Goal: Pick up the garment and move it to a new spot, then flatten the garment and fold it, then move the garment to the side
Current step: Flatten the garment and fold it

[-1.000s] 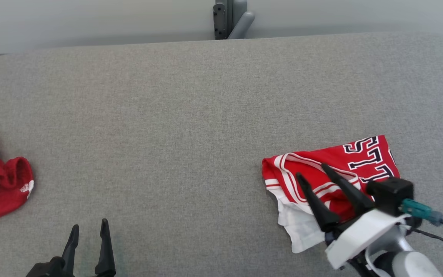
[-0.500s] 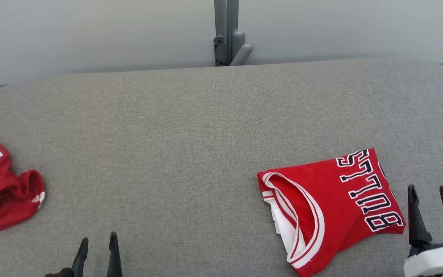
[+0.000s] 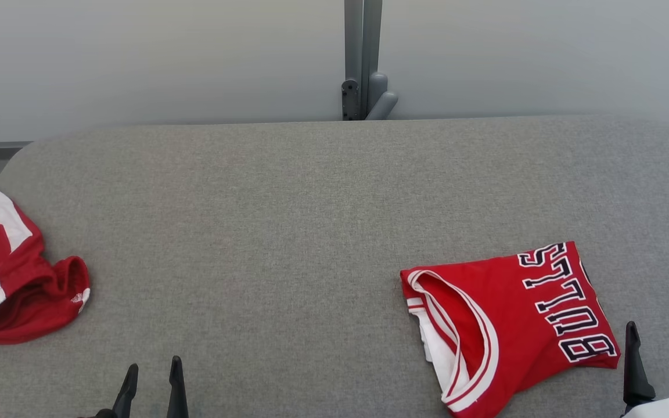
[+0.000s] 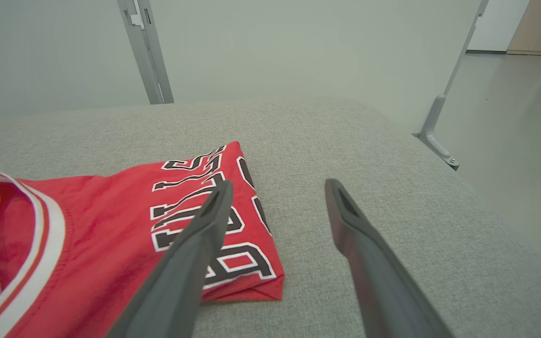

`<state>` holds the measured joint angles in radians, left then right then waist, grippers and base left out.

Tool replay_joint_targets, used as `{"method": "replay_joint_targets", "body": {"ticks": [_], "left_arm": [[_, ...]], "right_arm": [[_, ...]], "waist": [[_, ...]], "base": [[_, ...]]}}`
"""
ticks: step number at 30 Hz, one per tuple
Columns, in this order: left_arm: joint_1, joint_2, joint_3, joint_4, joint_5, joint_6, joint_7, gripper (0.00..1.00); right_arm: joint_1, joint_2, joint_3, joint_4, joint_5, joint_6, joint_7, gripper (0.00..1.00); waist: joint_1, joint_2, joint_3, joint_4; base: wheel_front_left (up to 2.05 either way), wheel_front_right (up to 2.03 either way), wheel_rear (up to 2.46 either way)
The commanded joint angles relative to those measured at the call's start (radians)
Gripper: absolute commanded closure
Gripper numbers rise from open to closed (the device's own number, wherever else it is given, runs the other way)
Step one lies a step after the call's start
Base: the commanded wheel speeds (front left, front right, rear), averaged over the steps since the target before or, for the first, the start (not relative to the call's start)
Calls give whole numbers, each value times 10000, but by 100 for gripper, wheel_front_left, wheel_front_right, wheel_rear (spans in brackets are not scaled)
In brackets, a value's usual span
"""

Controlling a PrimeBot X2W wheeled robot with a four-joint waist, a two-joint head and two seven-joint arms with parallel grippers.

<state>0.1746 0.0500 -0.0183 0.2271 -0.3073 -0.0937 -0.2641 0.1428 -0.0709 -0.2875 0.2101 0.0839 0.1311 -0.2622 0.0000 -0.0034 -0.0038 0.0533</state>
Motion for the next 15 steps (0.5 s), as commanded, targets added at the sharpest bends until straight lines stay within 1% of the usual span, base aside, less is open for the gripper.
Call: {"method": "replay_joint_targets", "body": {"ticks": [1, 4, 5, 6, 10, 15], "left_arm": [[136, 16, 20, -66, 29, -24, 0, 0], [110, 16, 14, -80, 57, -27, 0, 0], [80, 16, 13, -83, 69, -33, 0, 0], [39, 16, 7, -90, 84, -40, 0, 0], [-307, 16, 22, -201, 69, -56, 0, 0], [-789, 16, -96, -322, 88, -120, 0, 0]], "right_arm": [[41, 45, -23, -89, -125, -7, -30, 0], [-118, 77, 46, -231, -79, -7, -29, 0], [-191, 93, 79, -252, -74, -7, -30, 79], [-278, 100, 142, -260, -34, -7, -30, 100], [-864, 57, 753, -38, -234, -7, -29, 100], [-2287, 66, 1641, 1342, -833, -7, -30, 100]], "waist": [[0, 34, 4, -9], [0, 34, 32, -16], [0, 34, 45, -17], [0, 34, 61, -14], [0, 34, 411, 11], [0, 34, 1324, 57]], "base": [[0, 0, 0], [0, 0, 0], [0, 0, 0], [0, 0, 0], [0, 0, 0], [0, 0, 0]]}}
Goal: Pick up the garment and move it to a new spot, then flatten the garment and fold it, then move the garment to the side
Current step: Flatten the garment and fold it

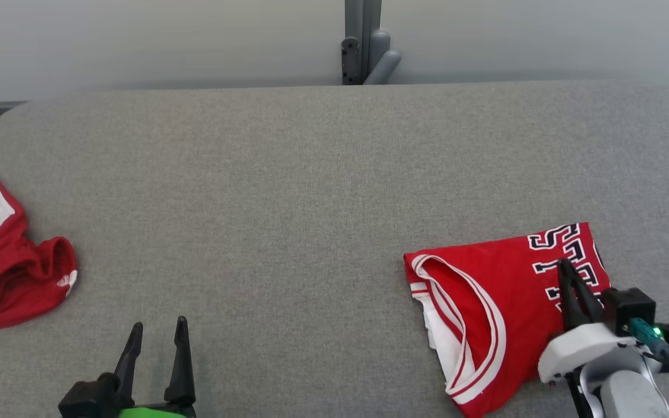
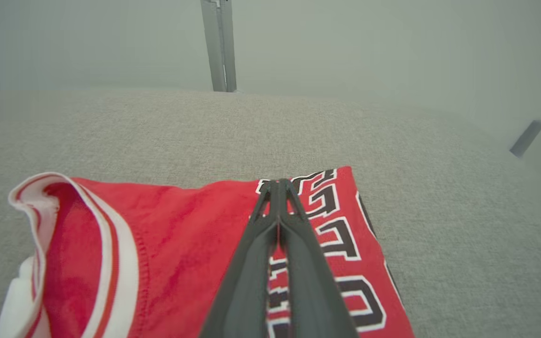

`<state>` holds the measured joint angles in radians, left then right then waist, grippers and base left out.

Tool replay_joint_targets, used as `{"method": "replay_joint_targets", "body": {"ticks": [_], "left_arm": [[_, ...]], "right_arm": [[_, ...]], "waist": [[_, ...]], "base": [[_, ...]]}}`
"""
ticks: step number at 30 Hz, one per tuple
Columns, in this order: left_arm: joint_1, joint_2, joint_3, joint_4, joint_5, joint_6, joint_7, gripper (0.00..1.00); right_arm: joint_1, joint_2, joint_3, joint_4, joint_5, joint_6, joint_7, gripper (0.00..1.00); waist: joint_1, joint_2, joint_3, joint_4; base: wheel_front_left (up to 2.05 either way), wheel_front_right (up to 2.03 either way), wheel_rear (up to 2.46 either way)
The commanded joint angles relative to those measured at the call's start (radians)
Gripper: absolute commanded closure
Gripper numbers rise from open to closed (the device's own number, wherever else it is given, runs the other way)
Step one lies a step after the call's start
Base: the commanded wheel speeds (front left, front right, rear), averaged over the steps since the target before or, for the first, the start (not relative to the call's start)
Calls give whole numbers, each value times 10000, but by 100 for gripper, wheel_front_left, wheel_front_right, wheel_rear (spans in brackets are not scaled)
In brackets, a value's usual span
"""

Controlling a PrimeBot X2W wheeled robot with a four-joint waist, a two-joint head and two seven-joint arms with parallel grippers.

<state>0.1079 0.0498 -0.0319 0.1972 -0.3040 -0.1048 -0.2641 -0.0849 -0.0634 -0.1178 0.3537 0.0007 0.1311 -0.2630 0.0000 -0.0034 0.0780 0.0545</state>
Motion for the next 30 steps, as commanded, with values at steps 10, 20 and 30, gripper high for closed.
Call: {"method": "replay_joint_targets", "body": {"ticks": [10, 20, 30], "left_arm": [[-866, 19, -38, 129, 30, -163, 0, 0], [-1042, 19, 35, 171, -7, -193, 0, 0], [-981, 19, 72, 167, -109, -209, 0, 0]], "right_arm": [[-1816, 121, 1435, 2414, -139, -6, -21, 100], [-1859, 139, 3318, 1914, 416, 0, -6, 100], [-1609, 115, 3900, 1361, 580, -4, -11, 100]], "waist": [[0, 34, 1402, 564], [0, 34, 1657, 788], [0, 34, 1561, 807]], "base": [[0, 0, 0], [0, 0, 0], [0, 0, 0]]}}
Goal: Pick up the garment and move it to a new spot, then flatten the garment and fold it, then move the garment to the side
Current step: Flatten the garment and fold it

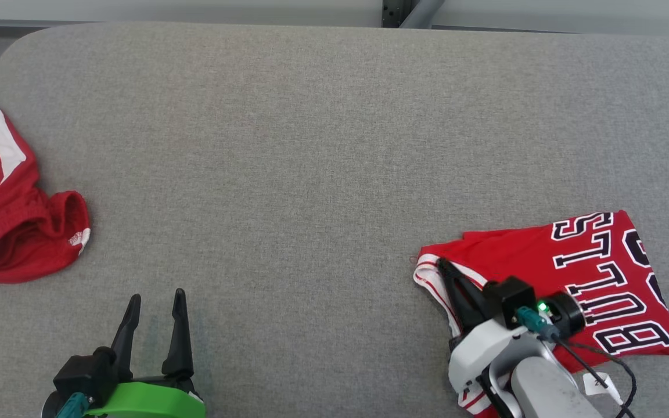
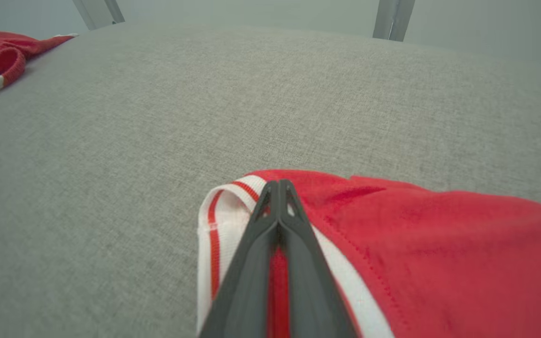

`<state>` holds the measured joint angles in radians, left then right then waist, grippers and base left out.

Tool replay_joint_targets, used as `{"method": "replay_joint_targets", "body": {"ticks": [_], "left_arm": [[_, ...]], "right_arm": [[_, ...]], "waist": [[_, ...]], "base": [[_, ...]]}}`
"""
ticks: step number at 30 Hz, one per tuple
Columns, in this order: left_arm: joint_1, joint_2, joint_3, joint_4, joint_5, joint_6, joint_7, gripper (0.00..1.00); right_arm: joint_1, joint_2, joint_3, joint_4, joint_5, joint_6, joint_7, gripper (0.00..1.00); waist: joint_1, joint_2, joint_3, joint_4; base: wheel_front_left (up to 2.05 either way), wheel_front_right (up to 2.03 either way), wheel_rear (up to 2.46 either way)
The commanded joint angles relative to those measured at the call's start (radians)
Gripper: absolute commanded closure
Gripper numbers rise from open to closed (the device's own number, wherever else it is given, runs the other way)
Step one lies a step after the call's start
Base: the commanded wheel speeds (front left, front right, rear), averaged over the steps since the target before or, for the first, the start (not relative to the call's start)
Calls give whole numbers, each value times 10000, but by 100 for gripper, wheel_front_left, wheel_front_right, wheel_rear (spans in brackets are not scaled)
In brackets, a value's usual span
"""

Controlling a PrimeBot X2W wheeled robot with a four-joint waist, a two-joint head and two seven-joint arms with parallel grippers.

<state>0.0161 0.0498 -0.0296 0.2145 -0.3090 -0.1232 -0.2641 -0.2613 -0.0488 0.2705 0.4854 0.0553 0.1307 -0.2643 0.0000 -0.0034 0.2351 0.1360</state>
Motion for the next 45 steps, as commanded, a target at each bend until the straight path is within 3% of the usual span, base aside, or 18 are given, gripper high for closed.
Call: {"method": "replay_joint_targets", "body": {"ticks": [1, 12, 17, 19, 20, 21, 30, 39, 45], "left_arm": [[-43, 19, 54, 6, -61, -25, 0, 0], [76, 19, 62, 53, -95, -12, 0, 0], [215, 19, 150, 34, -75, 12, 0, 0], [332, 19, 210, 0, -60, 26, 0, 0], [400, 19, 232, -29, -44, 37, 0, 0], [463, 17, 262, -54, -37, 50, 0, 0], [1188, 19, 521, -336, 136, 79, 0, 0], [1683, 19, 588, -430, 405, 29, 0, 0], [1833, 17, 630, -473, 535, -4, 0, 0]], "right_arm": [[163, -34, 112, 190, 27, 0, 3, 100], [32, -41, 1336, 700, 351, -2, 4, 100], [255, -39, 1122, -52, 564, -2, 1, 100], [506, -35, 870, -653, 553, -2, 1, 58], [654, -36, 663, -1022, 475, -2, 1, 25], [845, -38, 442, -1379, 418, -2, 1, 0], [2480, -110, -1780, -3488, -315, -2, 1, 0], [3617, -547, -4038, -3489, -212, -3, 3, 0], [3981, -715, -4523, -3102, -37, -3, 1, 0]], "waist": [[0, 34, -25, -16], [0, 34, -188, -203], [0, 34, -497, -415], [0, 34, -710, -517], [0, 34, -815, -564], [0, 34, -929, -615], [0, 34, -1747, -1198], [0, 34, -2379, -1488], [0, 34, -2526, -1522]], "base": [[0, 0, 0], [0, 0, 0], [0, 0, 0], [0, 0, 0], [0, 0, 0], [0, 0, 0], [0, 0, 0], [0, 0, 0], [0, 0, 0]]}}
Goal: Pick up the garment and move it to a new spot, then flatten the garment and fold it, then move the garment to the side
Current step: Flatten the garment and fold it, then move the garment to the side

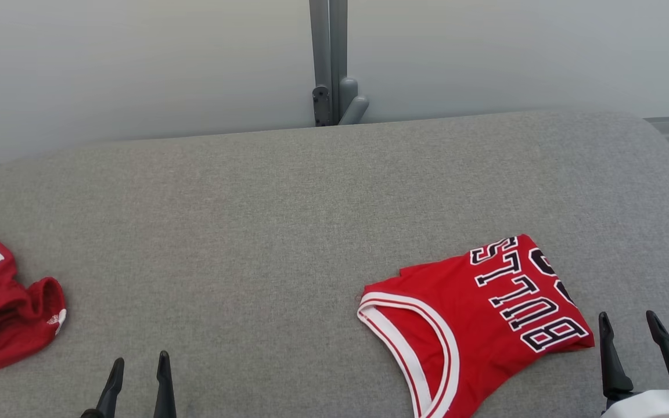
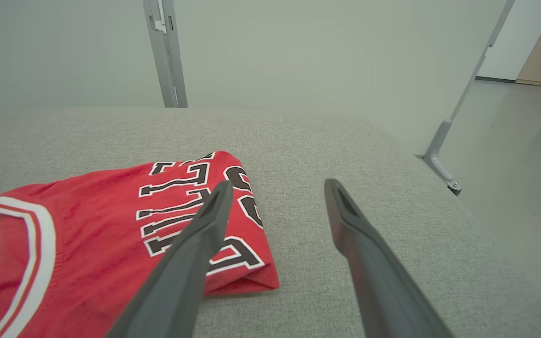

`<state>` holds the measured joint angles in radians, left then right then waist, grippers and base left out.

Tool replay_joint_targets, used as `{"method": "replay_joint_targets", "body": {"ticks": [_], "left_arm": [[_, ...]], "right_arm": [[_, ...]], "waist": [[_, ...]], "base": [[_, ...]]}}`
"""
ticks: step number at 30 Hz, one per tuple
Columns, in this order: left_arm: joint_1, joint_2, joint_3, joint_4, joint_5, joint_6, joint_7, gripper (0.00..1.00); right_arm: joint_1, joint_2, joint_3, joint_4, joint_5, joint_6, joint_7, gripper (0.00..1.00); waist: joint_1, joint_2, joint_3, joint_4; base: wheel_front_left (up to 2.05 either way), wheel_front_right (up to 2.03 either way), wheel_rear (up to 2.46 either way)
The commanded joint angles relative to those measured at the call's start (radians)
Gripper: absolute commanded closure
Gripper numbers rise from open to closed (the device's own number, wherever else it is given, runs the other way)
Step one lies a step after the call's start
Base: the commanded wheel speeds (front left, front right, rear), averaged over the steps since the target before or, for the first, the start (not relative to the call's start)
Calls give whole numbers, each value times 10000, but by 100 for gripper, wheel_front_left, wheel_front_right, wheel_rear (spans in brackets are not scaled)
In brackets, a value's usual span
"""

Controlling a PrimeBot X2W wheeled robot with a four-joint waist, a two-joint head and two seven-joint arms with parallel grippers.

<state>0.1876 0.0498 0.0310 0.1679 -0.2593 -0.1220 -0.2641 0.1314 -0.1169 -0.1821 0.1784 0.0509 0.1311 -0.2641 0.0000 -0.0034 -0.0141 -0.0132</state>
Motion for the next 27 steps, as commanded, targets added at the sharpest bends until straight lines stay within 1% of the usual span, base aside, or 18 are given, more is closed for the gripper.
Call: {"method": "replay_joint_targets", "body": {"ticks": [1, 11, 15, 17, 18, 20, 24, 27], "left_arm": [[138, 19, 10, -22, 60, -9, 0, 0], [295, 19, -119, -95, -31, -58, 0, 0], [209, 19, -151, -66, -61, -67, 0, 0], [138, 19, -130, -80, -91, -72, 0, 0], [105, 17, -162, -91, -94, -75, 0, 0], [-47, 19, -194, -139, -63, -81, 0, 0], [-374, 19, -250, -155, 20, -79, 0, 0], [-637, 19, -278, -152, 65, -89, 0, 0]], "right_arm": [[83, -48, 4, 31, 62, -7, -1, 0], [114, 18, 98, 144, 298, -7, 1, 0], [-190, 112, 95, 371, 541, -7, 1, 0], [-446, 13, 291, 788, 684, -7, 1, 0], [-1000, -257, 468, 1287, 847, -7, 264, 0], [-1751, -532, 815, 1576, 962, -7, 996, 0], [-3081, -1068, 1404, 2119, 1214, -12, 2914, 0], [-3948, -1215, 1825, 2621, 1348, -7, 4178, 0]], "waist": [[0, 34, -57, -30], [0, 34, -105, 22], [0, 34, -3, 63], [0, 34, 119, 59], [0, 34, 282, 35], [0, 34, 591, 11], [0, 34, 1199, 40], [0, 34, 1537, 121]], "base": [[0, 0, 0], [0, 0, 0], [0, 0, 0], [0, 0, 0], [0, 0, 0], [0, 0, 0], [0, 0, 0], [0, 0, 0]]}}
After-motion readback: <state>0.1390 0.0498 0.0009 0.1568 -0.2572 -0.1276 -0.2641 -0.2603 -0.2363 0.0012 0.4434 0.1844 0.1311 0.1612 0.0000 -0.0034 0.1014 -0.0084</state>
